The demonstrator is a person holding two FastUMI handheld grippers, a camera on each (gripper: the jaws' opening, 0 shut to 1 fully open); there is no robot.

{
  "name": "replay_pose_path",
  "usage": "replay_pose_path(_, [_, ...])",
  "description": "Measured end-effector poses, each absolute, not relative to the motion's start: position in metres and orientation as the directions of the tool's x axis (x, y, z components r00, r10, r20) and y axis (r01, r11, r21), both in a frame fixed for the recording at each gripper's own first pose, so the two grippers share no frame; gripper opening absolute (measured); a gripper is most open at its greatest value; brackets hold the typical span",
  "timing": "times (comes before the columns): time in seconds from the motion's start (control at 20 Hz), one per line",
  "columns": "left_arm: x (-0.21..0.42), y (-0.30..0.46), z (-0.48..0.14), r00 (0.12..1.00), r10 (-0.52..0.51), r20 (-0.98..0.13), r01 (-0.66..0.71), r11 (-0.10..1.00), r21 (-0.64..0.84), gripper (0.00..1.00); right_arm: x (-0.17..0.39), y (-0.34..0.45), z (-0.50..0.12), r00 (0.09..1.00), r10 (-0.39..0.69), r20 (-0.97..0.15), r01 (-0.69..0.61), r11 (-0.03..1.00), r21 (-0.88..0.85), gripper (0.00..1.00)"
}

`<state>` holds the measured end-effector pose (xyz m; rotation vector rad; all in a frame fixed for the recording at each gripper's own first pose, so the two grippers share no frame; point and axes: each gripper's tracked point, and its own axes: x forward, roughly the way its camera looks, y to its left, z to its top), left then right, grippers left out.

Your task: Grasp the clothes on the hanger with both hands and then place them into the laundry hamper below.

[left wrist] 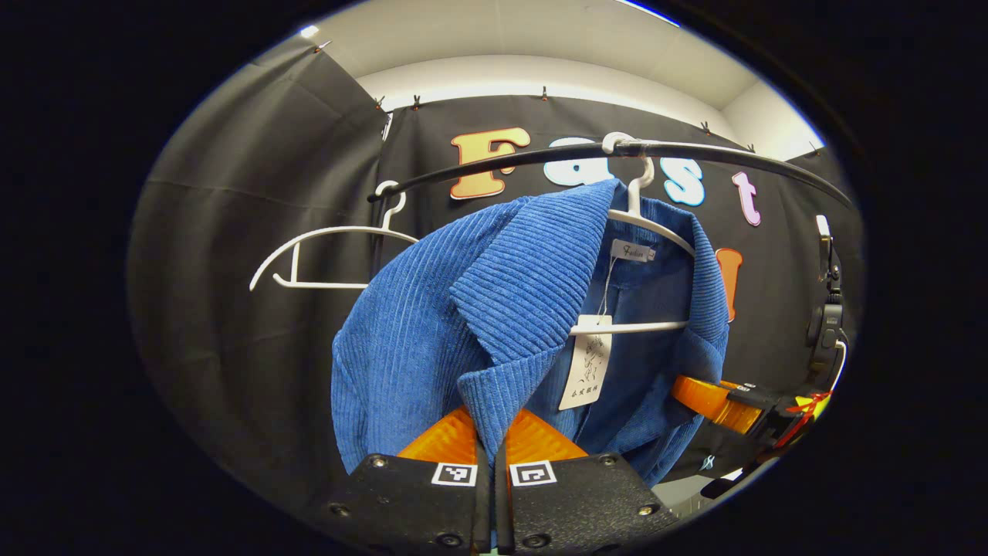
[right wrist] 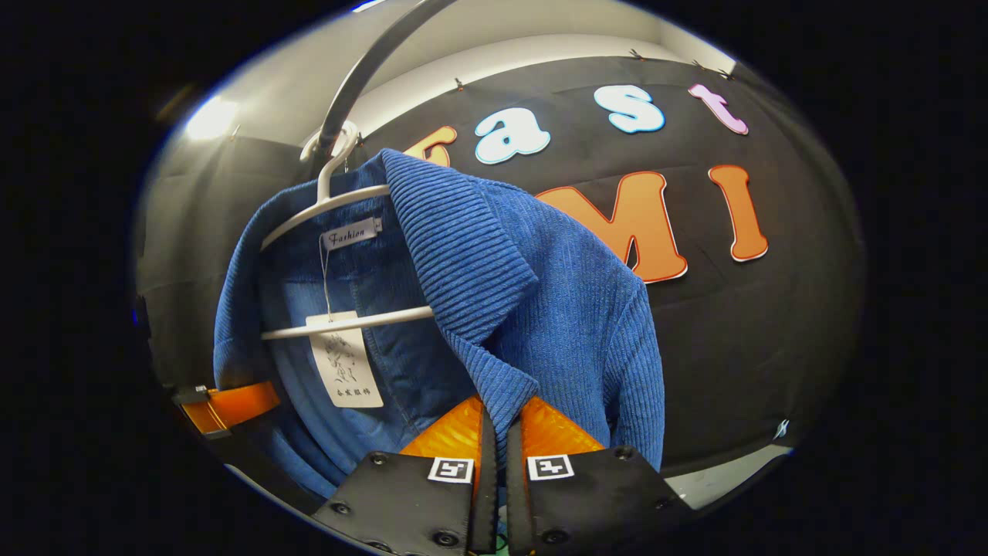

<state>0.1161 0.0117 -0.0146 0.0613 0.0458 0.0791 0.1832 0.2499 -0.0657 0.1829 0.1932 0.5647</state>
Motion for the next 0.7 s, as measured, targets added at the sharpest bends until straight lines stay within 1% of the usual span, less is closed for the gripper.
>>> replay_pose_path(0.1, [0.110,0.016,-0.012,0.998,0.040,-0.049,-0.038,0.998,0.046,0.03,0.174,0.246,-0.061,0.823,0.555,-0.119,-0.498,0.808,0.315,0.12])
replay_pose_path(0.15, [0.109,0.016,-0.010,0.999,0.017,-0.049,-0.016,0.999,0.030,0.03,0.172,0.243,-0.060,0.822,0.558,-0.110,-0.493,0.796,0.353,0.19])
replay_pose_path(0.2, [0.109,0.015,-0.010,0.999,-0.005,-0.053,0.006,1.000,0.019,0.02,0.171,0.236,-0.059,0.826,0.554,-0.105,-0.480,0.789,0.385,0.19])
replay_pose_path(0.25, [0.109,0.015,-0.009,0.998,-0.028,-0.054,0.029,0.999,0.014,0.03,0.169,0.230,-0.056,0.830,0.549,-0.093,-0.471,0.781,0.411,0.12])
replay_pose_path(0.35, [0.106,0.017,-0.006,0.996,-0.070,-0.056,0.070,0.997,0.011,0.03,0.170,0.221,-0.052,0.844,0.531,-0.078,-0.447,0.776,0.445,0.12])
replay_pose_path(0.4, [0.104,0.017,-0.005,0.995,-0.083,-0.061,0.083,0.997,0.006,0.03,0.172,0.221,-0.051,0.845,0.529,-0.076,-0.440,0.770,0.462,0.07])
replay_pose_path(0.55, [0.097,0.015,0.000,0.985,-0.148,-0.086,0.147,0.989,-0.025,0.01,0.167,0.220,-0.038,0.835,0.548,-0.042,-0.452,0.728,0.516,0.07])
replay_pose_path(0.7, [0.090,0.023,0.014,0.983,-0.173,-0.065,0.172,0.985,-0.026,0.01,0.160,0.212,-0.029,0.808,0.589,-0.015,-0.456,0.642,0.616,0.07])
